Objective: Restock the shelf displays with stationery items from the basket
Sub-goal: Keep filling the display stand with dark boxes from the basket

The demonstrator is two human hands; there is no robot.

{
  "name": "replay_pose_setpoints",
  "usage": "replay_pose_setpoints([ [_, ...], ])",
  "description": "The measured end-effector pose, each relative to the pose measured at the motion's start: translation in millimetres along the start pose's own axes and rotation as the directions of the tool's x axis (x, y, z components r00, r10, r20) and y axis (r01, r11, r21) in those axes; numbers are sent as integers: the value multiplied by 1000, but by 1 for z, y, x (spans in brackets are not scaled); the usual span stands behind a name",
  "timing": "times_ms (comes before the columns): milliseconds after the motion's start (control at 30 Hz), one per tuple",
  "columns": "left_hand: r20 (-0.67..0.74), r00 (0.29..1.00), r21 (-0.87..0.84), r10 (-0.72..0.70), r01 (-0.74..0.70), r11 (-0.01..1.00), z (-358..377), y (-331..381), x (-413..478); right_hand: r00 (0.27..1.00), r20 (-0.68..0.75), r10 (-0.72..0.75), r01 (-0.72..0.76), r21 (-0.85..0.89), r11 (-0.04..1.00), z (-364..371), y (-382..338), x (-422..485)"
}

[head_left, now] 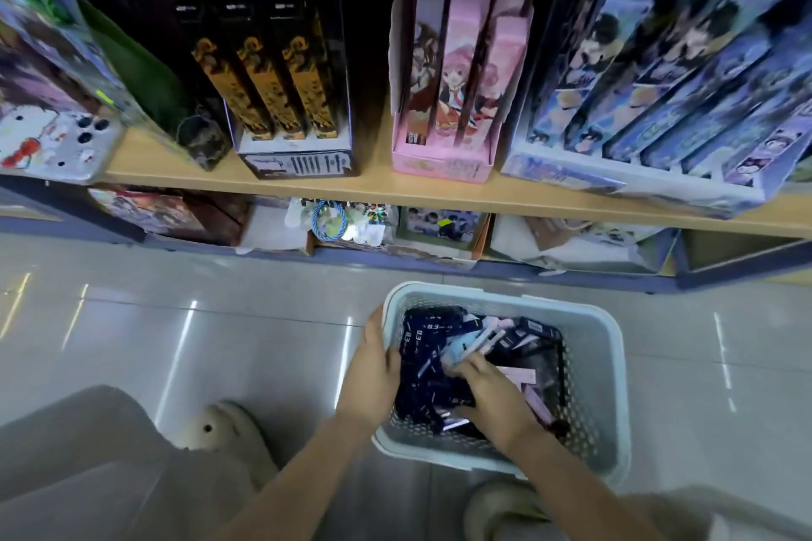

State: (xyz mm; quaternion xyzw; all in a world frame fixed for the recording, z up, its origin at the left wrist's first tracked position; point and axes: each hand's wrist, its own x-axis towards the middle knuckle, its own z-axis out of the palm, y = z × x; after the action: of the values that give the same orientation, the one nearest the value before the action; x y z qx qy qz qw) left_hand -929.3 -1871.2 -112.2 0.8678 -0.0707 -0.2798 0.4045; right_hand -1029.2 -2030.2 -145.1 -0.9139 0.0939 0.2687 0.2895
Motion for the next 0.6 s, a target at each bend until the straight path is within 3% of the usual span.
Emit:
replay_pose_setpoints([
  [167, -32, 999, -14, -30, 30, 999, 3, -5, -2, 996, 87, -15, 27, -135, 990, 1, 2, 3],
  [267, -63, 998, -68, -30, 25, 997, 0, 0, -8, 995, 99, 26, -15, -108, 994, 1, 4, 2],
  [433, -291, 954, -28, 67, -78, 997, 1, 13, -29, 989, -17, 147, -142, 174, 974, -12, 6, -11],
  [533, -201, 979, -244, -19, -31, 969, 11, 28, -39, 973, -132, 189, -122, 403, 907, -25, -5, -17],
  [600, -65, 983, -430, -170, 126, 894, 18, 41, -41, 960, -183, 211, -71, 573, 817, -35, -22, -21],
])
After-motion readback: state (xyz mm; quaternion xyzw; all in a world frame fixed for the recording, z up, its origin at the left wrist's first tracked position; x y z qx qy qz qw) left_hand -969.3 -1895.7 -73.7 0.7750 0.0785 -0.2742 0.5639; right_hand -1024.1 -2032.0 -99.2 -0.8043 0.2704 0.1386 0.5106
